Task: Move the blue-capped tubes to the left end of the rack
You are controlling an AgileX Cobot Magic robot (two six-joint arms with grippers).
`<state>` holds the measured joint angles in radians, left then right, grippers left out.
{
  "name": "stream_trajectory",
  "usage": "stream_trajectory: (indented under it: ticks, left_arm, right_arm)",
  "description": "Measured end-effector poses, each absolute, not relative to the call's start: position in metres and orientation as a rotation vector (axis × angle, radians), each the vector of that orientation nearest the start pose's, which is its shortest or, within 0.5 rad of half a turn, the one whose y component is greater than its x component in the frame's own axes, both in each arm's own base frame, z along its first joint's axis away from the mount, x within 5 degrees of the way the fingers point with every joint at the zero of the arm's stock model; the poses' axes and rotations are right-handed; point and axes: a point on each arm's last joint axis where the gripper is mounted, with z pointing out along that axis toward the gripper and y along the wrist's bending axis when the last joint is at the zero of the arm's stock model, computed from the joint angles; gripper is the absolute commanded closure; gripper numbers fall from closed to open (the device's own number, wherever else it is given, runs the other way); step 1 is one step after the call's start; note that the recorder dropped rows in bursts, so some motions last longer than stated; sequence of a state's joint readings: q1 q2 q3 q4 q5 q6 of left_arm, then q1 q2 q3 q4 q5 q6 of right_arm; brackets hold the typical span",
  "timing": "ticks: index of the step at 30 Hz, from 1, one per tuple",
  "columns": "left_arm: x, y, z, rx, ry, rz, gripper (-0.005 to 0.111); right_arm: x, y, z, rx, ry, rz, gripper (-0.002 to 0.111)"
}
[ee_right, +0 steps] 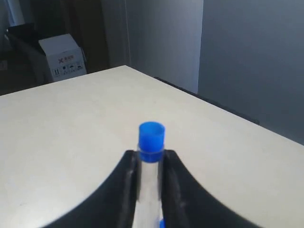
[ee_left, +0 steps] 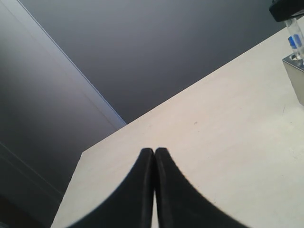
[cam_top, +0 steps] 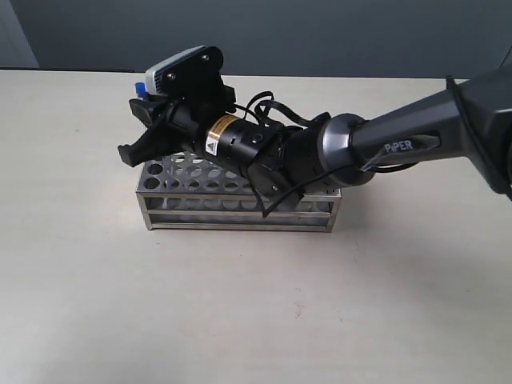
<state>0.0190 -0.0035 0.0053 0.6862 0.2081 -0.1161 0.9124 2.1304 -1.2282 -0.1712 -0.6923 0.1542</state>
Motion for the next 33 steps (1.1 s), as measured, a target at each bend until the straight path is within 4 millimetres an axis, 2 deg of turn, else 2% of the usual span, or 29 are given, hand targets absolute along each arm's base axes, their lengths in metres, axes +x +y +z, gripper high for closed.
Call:
stream_trajectory:
  ticks: [5,12,21,26,30,33]
  left_arm:
    - [0.055,0.013,0.197,0.348,1.639,0.547,0.106]
    - [0.055,0.013,0.197,0.348,1.639,0.547,0.106]
    - [0.055,0.013,0.197,0.348,1.639,0.547,0.106]
    - [0.055,0.013,0.197,0.348,1.639,0.547,0.106]
    - [0.055,0.013,0.197,0.348,1.639,0.547,0.106]
    - [0.055,0.013,0.197,0.348,1.639,0.547,0.106]
  right_arm:
    - [0.275,0.372,0.146,-0.872,1.601,0.761,0.109]
    - [0.274,0.372,0.141,-0.895,1.625,0.747,0.109]
    - [0.275,0.372,0.142,-0.914,1.653,0.726,0.109]
    - [0.275,0.372,0.142,-0.915,1.657,0.724,0.103]
    - [0.276,0.372,0.142,-0.886,1.666,0.741,0.109]
    - [0.278,0.372,0.144,-0.808,1.676,0.777,0.109]
